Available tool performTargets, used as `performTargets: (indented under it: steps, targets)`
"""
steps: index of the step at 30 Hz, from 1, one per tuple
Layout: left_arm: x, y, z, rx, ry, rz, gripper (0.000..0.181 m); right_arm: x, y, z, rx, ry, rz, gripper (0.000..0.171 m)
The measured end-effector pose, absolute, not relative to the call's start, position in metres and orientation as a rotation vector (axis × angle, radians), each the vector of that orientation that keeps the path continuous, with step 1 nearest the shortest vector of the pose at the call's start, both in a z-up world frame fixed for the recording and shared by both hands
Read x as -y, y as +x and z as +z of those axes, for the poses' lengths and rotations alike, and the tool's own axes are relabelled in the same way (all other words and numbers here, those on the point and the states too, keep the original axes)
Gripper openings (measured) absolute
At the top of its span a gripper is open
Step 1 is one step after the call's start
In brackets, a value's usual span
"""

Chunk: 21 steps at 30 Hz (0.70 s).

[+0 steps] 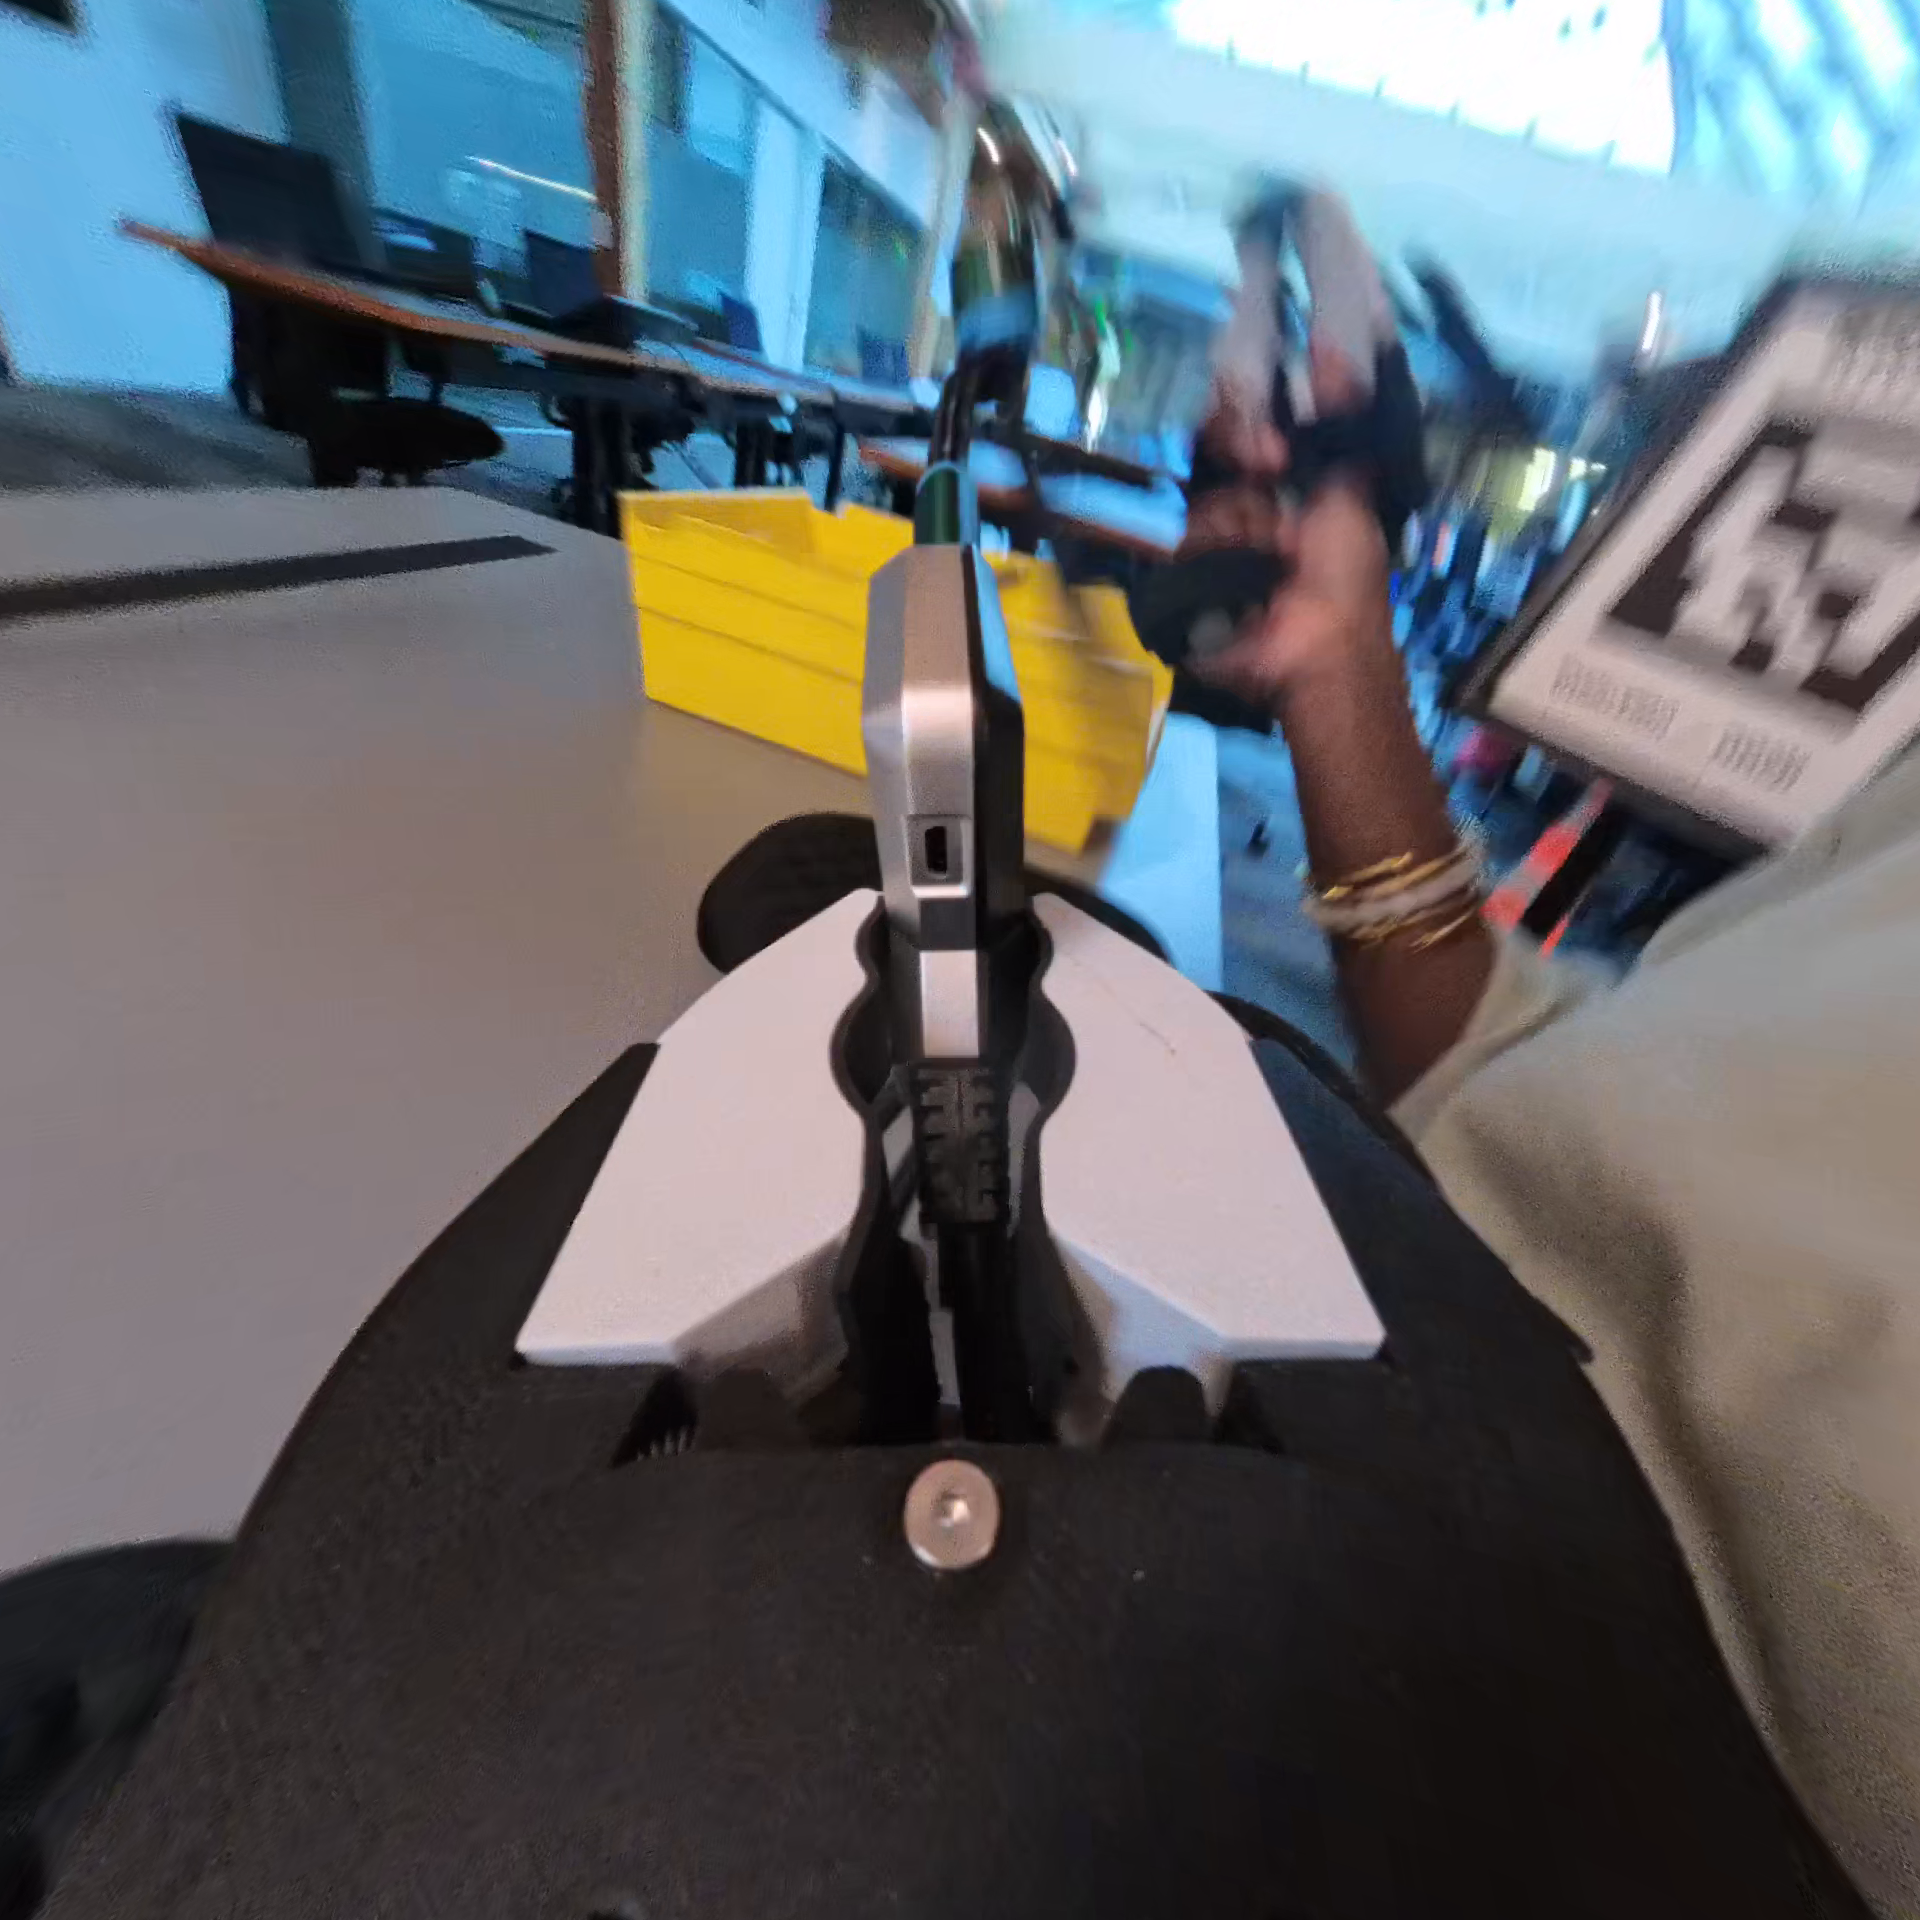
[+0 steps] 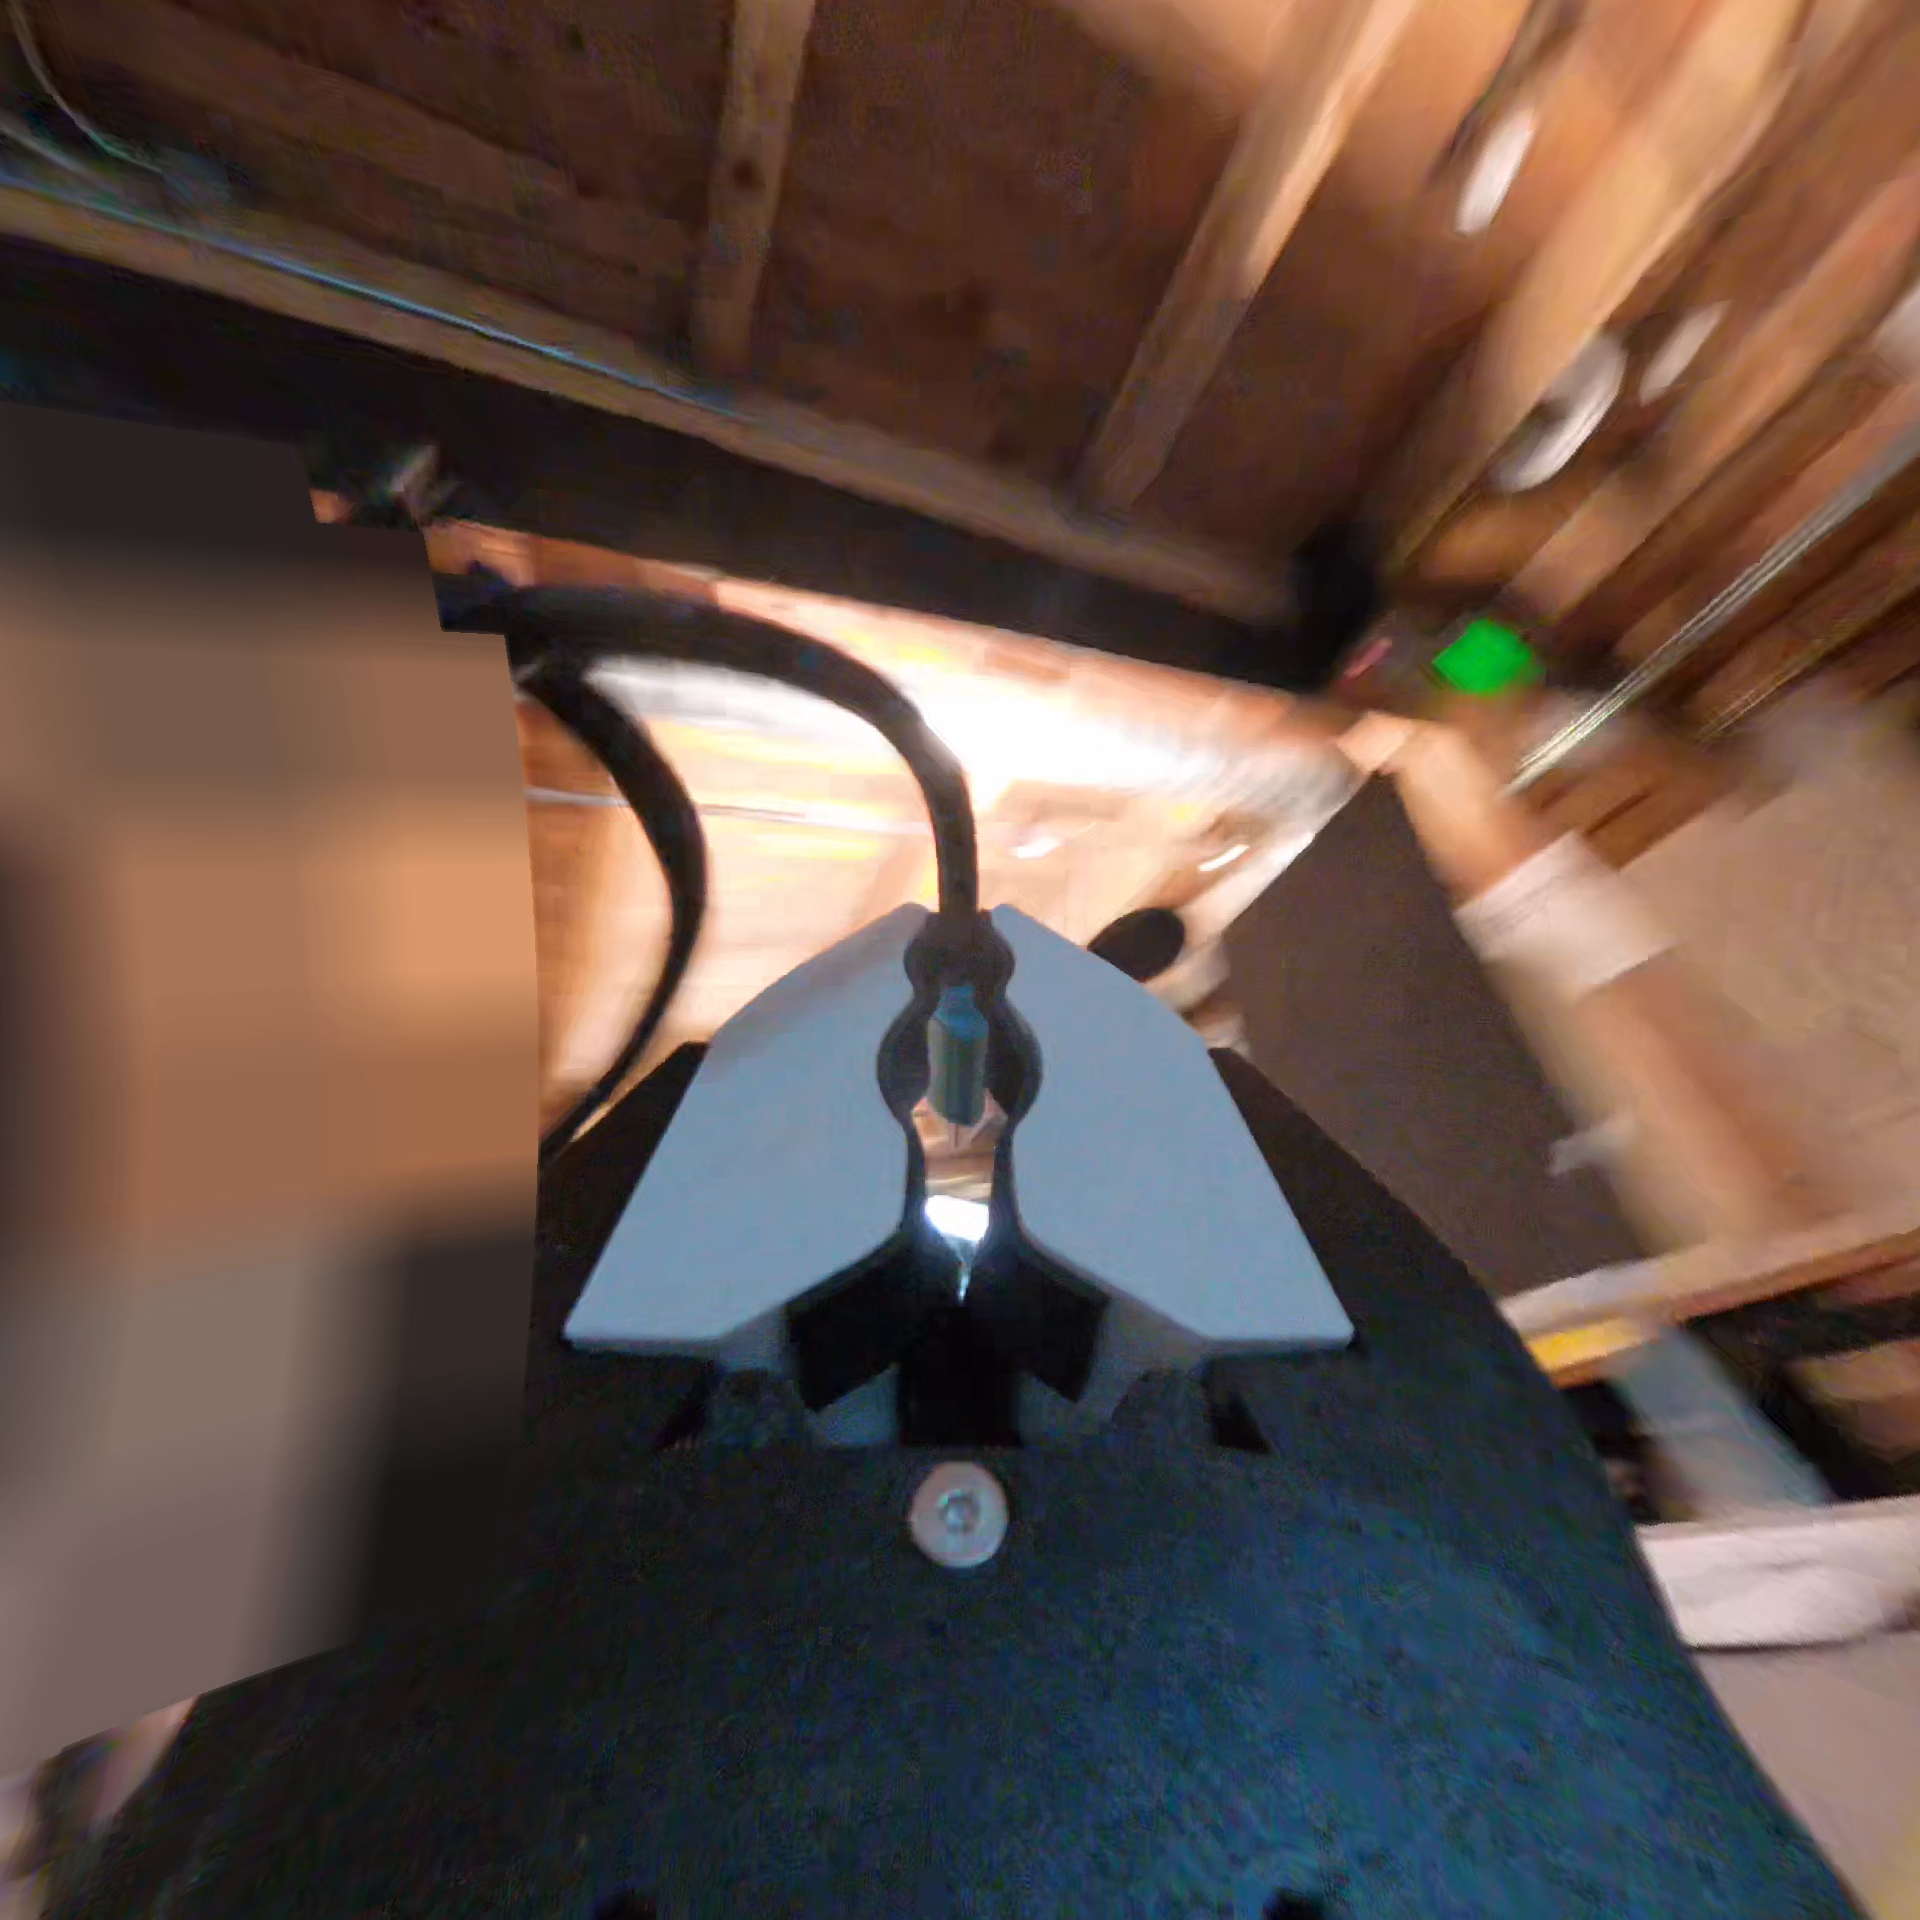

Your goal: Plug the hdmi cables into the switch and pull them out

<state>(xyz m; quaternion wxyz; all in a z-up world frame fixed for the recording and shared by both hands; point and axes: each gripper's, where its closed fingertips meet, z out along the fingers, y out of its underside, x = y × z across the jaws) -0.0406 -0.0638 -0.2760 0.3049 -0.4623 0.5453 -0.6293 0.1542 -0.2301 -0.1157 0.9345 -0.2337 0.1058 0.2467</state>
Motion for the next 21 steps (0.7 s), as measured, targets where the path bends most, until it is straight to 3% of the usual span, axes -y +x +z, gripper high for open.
performTargets:
  steps: [1, 6, 10, 15, 21]
  targets:
    - [0.056, -0.042, -0.264, -1.348, -1.237, -1.759, 0.021, 0.247, 0.175, -0.117, -0.222, -0.586, 0.301, 0.005]
    - [0.057, -0.056, -0.195, -0.971, -0.861, -1.994, 0.022, 0.207, 0.116, -0.125, -0.014, -1.077, 0.205, 0.006]
    - [0.036, -0.061, -0.203, -0.911, -0.900, -1.921, 0.022, 0.203, 0.131, -0.166, -0.031, -1.495, 0.006, 0.007]
    - [0.028, -0.053, -0.220, -0.985, -1.009, -1.828, 0.022, 0.288, 0.248, -0.227, -0.502, -1.957, -0.701, 0.006]
    - [0.042, -0.045, -0.228, -1.073, -0.995, -1.775, 0.023, 0.325, 0.305, -0.267, -0.634, -2.307, -1.058, 0.007]
